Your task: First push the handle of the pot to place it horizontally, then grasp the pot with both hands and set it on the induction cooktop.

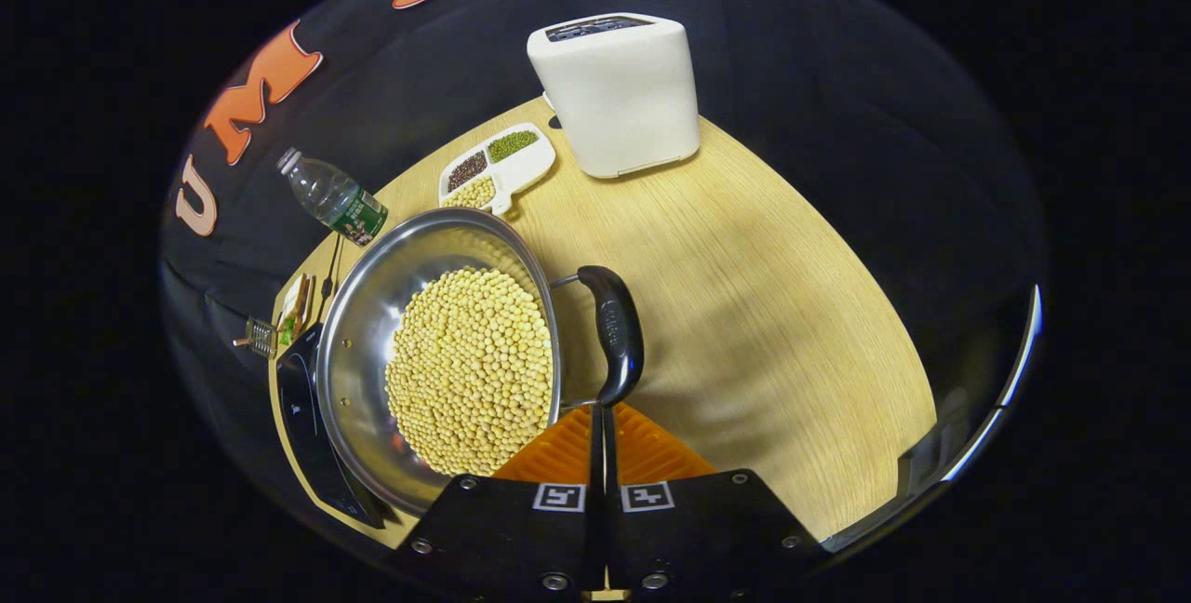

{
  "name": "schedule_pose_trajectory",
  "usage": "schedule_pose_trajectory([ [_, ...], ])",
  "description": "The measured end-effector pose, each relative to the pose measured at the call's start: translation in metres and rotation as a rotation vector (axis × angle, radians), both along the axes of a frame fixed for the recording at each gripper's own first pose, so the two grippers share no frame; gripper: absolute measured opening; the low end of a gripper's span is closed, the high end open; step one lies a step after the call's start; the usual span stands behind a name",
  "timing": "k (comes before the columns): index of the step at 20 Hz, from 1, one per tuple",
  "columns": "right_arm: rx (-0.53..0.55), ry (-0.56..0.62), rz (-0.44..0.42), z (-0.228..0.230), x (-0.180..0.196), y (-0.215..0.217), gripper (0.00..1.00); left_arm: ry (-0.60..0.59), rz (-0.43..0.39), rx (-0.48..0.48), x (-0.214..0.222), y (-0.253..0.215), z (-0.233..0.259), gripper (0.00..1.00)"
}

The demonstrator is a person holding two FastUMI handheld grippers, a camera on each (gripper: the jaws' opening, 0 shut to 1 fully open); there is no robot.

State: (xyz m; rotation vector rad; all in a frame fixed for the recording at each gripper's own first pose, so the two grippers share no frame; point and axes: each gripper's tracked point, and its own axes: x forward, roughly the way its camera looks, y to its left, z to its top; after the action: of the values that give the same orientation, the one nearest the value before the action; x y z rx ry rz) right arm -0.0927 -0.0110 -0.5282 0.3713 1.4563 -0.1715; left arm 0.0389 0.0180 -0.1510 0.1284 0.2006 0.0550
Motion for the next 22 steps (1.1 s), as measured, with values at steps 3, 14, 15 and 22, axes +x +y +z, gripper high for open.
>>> schedule_pose_trajectory([
  [3,-0.019,0.003,0.002,-0.003,0.006,-0.004,0.0,0.016,0.009,0.001,-0.001,0.005,-0.006,0.97],
  [14,-0.084,-0.028,0.076,-0.008,0.043,-0.009,0.0,0.028,0.039,-0.006,-0.014,0.022,-0.01,0.98],
  [15,-0.089,-0.028,0.075,-0.009,0.045,-0.009,0.0,0.036,0.04,-0.014,-0.014,0.022,-0.013,0.98],
  [22,-0.077,-0.033,0.075,-0.008,0.061,-0.007,0.0,0.185,0.009,-0.04,-0.011,-0.005,-0.074,0.98],
])
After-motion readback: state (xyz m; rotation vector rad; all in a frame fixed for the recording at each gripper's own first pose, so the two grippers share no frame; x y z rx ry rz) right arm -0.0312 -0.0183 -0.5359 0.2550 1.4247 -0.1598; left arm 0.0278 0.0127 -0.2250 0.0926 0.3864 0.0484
